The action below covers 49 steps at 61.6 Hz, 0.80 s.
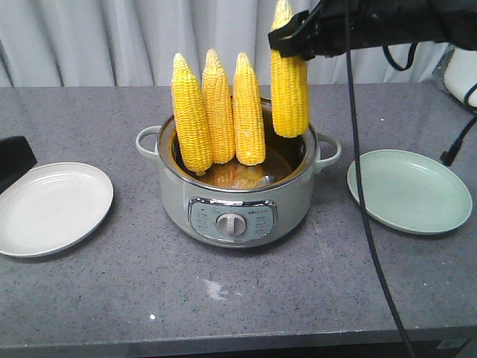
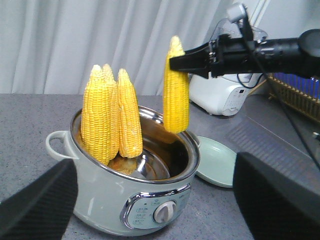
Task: Distribute corn equally
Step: 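Grasp the corn cob nearest the right gripper and lift it out, then carry the cob with the right gripper onto the pale green plate and release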
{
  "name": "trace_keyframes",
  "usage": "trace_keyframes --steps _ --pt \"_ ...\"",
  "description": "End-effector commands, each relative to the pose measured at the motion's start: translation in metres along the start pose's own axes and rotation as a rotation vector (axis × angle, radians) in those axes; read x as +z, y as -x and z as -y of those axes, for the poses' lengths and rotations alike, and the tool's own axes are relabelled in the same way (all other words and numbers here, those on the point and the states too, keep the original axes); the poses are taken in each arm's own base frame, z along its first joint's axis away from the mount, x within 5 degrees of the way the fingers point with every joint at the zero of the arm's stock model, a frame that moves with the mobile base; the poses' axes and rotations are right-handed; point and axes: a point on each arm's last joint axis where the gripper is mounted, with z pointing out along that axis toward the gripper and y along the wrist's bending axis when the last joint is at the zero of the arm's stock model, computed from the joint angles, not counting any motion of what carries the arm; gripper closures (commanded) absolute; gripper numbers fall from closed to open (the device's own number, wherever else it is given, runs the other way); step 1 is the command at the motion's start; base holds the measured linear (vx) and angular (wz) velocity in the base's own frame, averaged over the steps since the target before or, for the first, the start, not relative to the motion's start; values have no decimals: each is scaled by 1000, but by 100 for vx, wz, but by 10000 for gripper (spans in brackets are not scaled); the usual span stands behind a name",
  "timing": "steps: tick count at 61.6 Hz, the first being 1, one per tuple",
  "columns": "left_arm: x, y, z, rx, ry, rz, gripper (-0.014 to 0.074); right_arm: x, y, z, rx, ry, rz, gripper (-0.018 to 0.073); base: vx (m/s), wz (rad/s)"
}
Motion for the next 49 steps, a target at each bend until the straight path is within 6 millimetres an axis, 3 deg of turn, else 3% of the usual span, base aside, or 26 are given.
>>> trace_keyframes --steps 1,15,29,39,49 --pt "-1 13 3 -21 -7 62 4 -64 47 -23 -26 -26 180 566 0 0" --pt "-1 13 3 -21 -7 62 4 -157 75 -69 -62 -27 261 564 0 0" --pt "-1 13 3 -22 1 70 4 -227 64 -94 -88 -175 137 564 0 0" --pt "-1 14 2 -22 11 81 4 -244 49 -90 12 -310 -1 564 0 0" --pt "-1 14 2 -22 7 77 4 -234 41 -65 55 -496 -92 562 0 0"
